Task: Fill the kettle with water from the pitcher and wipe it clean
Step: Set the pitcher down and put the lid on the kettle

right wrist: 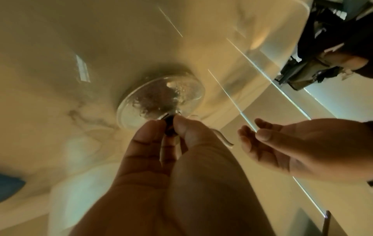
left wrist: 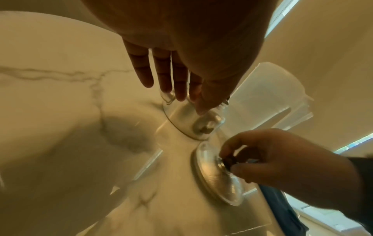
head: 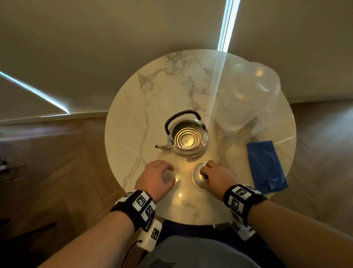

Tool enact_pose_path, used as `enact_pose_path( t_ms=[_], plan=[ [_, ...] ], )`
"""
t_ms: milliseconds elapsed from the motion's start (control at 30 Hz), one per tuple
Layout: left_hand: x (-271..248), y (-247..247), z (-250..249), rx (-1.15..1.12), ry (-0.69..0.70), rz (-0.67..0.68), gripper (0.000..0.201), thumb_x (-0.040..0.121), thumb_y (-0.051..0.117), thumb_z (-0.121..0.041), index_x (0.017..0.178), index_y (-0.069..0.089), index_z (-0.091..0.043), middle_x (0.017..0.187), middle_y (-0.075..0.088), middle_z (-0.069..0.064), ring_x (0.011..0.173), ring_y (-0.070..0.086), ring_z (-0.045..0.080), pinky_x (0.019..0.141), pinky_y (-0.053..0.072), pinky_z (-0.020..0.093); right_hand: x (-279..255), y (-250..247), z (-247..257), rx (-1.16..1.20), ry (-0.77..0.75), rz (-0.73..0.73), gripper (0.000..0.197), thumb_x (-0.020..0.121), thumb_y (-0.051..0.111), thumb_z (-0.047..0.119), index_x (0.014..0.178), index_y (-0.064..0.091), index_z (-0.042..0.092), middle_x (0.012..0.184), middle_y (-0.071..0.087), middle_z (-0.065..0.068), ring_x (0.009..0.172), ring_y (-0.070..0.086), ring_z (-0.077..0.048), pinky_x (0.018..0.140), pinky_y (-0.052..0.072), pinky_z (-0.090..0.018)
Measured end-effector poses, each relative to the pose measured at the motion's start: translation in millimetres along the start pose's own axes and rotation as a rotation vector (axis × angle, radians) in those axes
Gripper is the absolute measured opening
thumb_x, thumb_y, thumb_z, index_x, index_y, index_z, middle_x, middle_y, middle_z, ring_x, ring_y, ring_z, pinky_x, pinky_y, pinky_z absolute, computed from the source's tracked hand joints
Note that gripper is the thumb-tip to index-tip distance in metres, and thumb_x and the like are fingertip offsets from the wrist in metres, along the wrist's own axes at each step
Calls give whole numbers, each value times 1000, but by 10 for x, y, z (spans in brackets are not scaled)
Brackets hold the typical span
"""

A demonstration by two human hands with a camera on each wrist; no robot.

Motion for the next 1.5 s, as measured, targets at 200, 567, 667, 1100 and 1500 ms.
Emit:
enact_pose_path(
  t_ms=[200, 567, 667, 1100, 1500],
  plan=[
    [286, -480, 42, -79, 44, -183, 47, 82, 76, -30, 127, 64, -26, 132, 62, -4, 127, 50, 19, 108, 41, 31, -228, -726, 238, 259, 22, -217, 22, 89, 67, 30, 111, 70, 29, 114, 57, 12, 92, 57, -9, 77, 43, -15],
    [1022, -680, -275, 108, 266, -81, 81, 70, 82, -50, 140, 56, -19, 143, 54, 2, 136, 44, 26, 111, 46, 43, 715, -1231, 549, 145, 209, -386, 28, 97, 61, 21, 123, 70, 20, 126, 66, -1, 108, 64, -25, 78, 41, -28],
    [1106, -608, -268, 153, 298, -76, 77, 68, 79, -58, 132, 61, -20, 137, 56, 0, 132, 45, 25, 105, 50, 42, 776, -1201, 535, 138, 224, -383, 23, 95, 62, 20, 115, 73, 18, 120, 67, -2, 102, 65, -26, 80, 50, -33],
    [1192, -499, -220, 191, 385, -144, 64, 66, 69, -65, 110, 73, -17, 115, 71, 0, 115, 57, 30, 98, 51, 48, 810, -1101, 516, 155, 221, -307, 25, 97, 61, 20, 117, 73, 15, 124, 67, -5, 108, 64, -26, 87, 51, -37],
    [974, -530, -301, 273, 351, -178, 51, 74, 73, -49, 116, 68, -21, 126, 64, 3, 126, 56, 30, 115, 33, 65, 217, -959, 96, 421, 274, -420, 35, 97, 62, 33, 131, 67, 25, 118, 69, 4, 96, 65, -14, 89, 54, -33]
  ],
)
Point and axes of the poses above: each hand's wrist, its own x-axis towards the middle knuckle, its own y-axis out of the palm, z = x × y, the point moved 8 cm from there along x, towards the middle knuckle
